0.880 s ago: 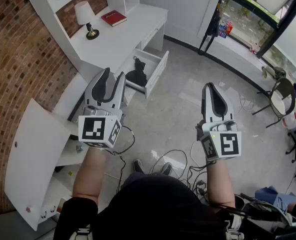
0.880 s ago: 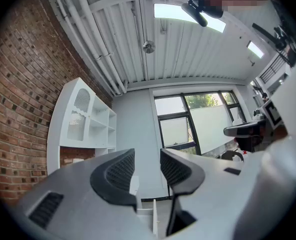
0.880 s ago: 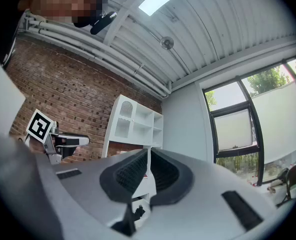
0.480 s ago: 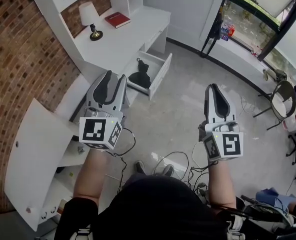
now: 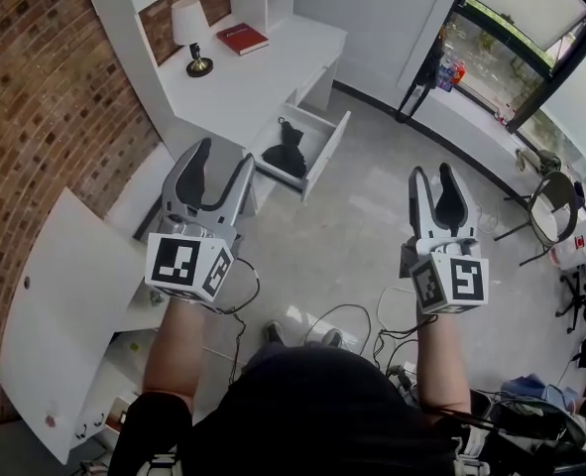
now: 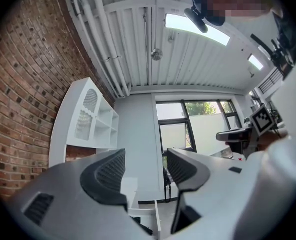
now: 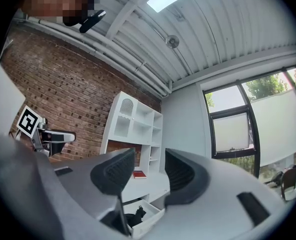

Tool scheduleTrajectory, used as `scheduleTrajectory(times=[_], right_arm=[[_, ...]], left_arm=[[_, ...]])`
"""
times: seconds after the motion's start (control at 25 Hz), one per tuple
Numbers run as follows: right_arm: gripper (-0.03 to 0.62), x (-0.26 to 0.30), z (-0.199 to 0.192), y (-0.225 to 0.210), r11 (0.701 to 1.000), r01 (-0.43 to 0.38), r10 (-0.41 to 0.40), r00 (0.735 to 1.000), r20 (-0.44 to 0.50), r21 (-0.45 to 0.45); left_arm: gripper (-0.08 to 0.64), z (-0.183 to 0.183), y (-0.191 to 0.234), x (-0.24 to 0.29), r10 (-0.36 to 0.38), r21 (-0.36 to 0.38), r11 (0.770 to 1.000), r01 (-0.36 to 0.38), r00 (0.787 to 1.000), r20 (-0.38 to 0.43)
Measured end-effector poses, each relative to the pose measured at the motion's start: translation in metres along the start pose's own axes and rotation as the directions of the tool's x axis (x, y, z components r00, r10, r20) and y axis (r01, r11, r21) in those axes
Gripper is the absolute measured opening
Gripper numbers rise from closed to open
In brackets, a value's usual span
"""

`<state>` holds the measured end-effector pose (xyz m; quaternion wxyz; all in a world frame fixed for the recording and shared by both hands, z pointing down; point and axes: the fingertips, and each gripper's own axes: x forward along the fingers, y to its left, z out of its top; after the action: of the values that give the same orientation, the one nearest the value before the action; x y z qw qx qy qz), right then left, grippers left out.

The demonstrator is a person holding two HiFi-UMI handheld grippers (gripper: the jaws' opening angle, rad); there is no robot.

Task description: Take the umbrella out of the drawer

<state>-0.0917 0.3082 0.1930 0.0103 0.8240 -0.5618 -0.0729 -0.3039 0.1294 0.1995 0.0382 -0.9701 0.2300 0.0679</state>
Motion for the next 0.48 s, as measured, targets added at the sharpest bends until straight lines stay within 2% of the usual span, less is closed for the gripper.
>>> scheduleTrajectory(times=[0.24,0.48], right_arm=[[0.172,0.005,0.003,0.038,0.999,-0.006,0.006,1.0,-0.02,-0.038],[0.172,0.013,-0.002,0.048,0.999,-0.01,0.008,0.999,-0.039,-0.045]], left_arm=[[0.242,-0.01,0.033,-0.02,0.005,-0.042,0.999,-0.005,1.0,0.011],[0.242,-0.025,0.047,-0.018,0.008,-0.078,0.997,-0.007,1.0,0.004]])
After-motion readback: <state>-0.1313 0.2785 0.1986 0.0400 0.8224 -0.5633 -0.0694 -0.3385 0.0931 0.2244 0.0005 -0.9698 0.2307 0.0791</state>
